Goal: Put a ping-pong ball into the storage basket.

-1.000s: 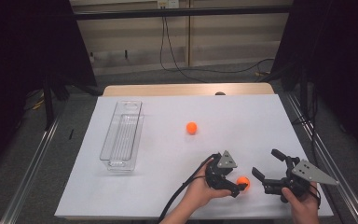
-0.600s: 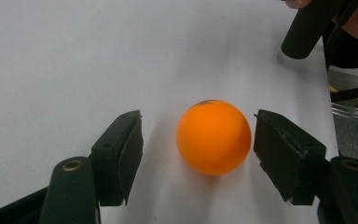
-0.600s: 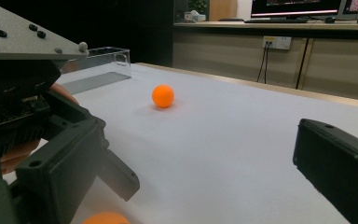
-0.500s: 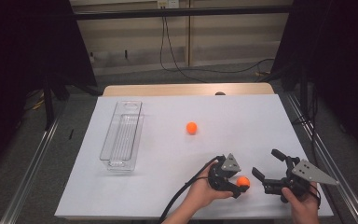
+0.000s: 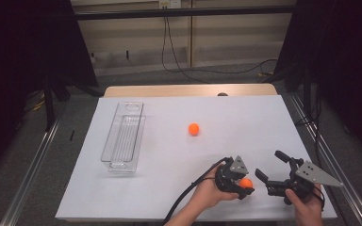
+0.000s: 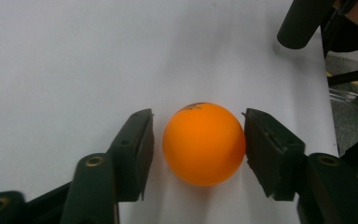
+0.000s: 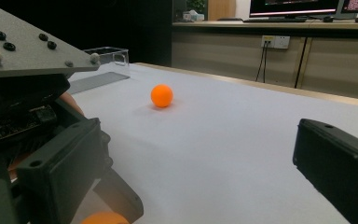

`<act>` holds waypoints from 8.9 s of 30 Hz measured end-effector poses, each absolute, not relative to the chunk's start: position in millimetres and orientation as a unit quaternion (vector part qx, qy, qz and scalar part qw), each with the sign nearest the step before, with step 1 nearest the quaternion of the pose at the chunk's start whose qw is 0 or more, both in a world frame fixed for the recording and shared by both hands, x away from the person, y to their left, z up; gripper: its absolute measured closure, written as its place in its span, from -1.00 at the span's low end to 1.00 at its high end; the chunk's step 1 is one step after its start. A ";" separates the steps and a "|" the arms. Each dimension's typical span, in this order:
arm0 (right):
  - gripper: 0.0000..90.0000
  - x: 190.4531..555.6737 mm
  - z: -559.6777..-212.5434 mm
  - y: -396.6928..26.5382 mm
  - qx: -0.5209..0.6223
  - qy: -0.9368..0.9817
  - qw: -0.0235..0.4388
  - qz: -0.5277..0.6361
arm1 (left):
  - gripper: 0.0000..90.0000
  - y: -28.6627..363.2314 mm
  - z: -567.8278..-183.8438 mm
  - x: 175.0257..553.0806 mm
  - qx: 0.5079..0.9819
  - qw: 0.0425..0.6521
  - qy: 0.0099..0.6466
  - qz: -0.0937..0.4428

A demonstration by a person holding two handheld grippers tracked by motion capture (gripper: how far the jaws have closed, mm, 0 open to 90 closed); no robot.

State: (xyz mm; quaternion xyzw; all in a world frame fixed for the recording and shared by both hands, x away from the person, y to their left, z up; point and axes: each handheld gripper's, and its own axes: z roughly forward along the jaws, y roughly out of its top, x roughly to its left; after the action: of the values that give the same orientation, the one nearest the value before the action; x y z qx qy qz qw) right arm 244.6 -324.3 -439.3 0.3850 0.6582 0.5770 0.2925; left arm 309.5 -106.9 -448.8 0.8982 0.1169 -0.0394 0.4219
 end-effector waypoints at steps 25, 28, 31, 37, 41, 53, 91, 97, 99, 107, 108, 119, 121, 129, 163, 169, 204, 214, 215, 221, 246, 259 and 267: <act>-0.97 244.2 -439.4 -323.9 0.383 0.659 0.291 0.578 | 0.13 -97.1 -443.4 313.0 0.889 0.432 0.140 -0.065; -0.97 244.3 -439.3 -323.7 0.382 0.658 0.291 0.579 | 0.13 -95.5 -442.5 314.4 0.888 0.432 0.144 -0.068; -0.97 244.8 -439.7 -323.7 0.382 0.660 0.292 0.577 | 0.13 -90.4 -440.0 317.2 0.886 0.433 0.148 -0.071; -0.97 244.5 -439.6 -323.1 0.382 0.659 0.290 0.580 | 0.13 -82.2 -436.4 317.2 0.883 0.434 0.158 -0.081; -0.97 244.5 -439.7 -322.4 0.382 0.660 0.290 0.578 | 0.13 -77.0 -434.7 318.2 0.883 0.433 0.161 -0.081; -0.97 243.5 -439.6 -321.5 0.381 0.660 0.289 0.579 | 0.13 -59.1 -432.0 325.4 0.875 0.441 0.182 -0.079; -0.97 242.7 -439.6 -318.0 0.380 0.662 0.284 0.581 | 0.13 -7.4 -410.3 348.6 0.854 0.462 0.234 -0.040; -0.97 242.7 -439.3 -318.0 0.377 0.663 0.284 0.580 | 0.13 -2.4 -409.2 351.2 0.853 0.462 0.240 -0.034; -0.97 242.4 -439.3 -317.5 0.377 0.664 0.284 0.580 | 0.13 -0.7 -408.0 351.3 0.853 0.462 0.242 -0.032; -0.97 244.7 -440.5 -315.4 0.377 0.669 0.283 0.575 | 0.13 4.9 -404.7 353.3 0.852 0.464 0.242 -0.023; -0.97 244.7 -440.5 -315.2 0.376 0.669 0.283 0.575 | 0.13 5.5 -404.1 353.6 0.852 0.463 0.242 -0.022; -0.97 245.2 -440.4 -314.5 0.376 0.672 0.281 0.573 | 0.13 16.0 -402.7 358.5 0.849 0.464 0.252 -0.010; -0.97 244.8 -440.3 -314.2 0.376 0.672 0.279 0.574 | 0.13 17.0 -401.5 358.9 0.851 0.461 0.251 -0.008; -0.97 245.5 -440.7 -313.8 0.378 0.672 0.278 0.573 | 0.13 23.5 -397.9 361.7 0.847 0.465 0.256 -0.006; -0.96 243.6 -440.7 -310.3 0.366 0.681 0.274 0.572 | 0.13 48.2 -392.3 373.5 0.834 0.464 0.299 0.021; -0.96 243.4 -440.5 -310.2 0.365 0.681 0.274 0.573 | 0.13 53.0 -390.3 374.5 0.832 0.463 0.303 0.025; -0.96 243.0 -440.0 -310.7 0.364 0.679 0.273 0.576 | 0.12 70.9 -385.5 380.5 0.824 0.459 0.330 0.044; -0.96 243.0 -440.2 -309.7 0.363 0.681 0.272 0.575 | 0.12 77.8 -383.7 382.1 0.820 0.462 0.334 0.047; -0.96 243.1 -440.2 -309.7 0.362 0.681 0.272 0.576 | 0.12 78.1 -383.9 382.2 0.820 0.462 0.335 0.047; -0.96 243.2 -440.4 -309.4 0.361 0.682 0.272 0.575 | 0.12 80.2 -384.1 383.2 0.820 0.459 0.337 0.051; -0.96 243.4 -440.7 -308.2 0.360 0.683 0.269 0.576 | 0.12 99.3 -380.8 388.1 0.813 0.446 0.365 0.078; -0.96 243.2 -440.6 -308.7 0.360 0.682 0.269 0.577 | 0.12 110.1 -377.4 389.2 0.809 0.443 0.377 0.087; -0.96 243.1 -440.4 -309.0 0.359 0.682 0.270 0.577 | 0.12 115.4 -376.7 390.1 0.802 0.447 0.385 0.092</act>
State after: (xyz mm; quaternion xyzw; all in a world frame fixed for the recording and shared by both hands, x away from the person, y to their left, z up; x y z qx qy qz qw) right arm 243.1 -309.0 -440.4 0.3594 0.6821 0.5769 0.2698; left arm 390.1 115.4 -376.7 0.8022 0.3854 0.0919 0.4466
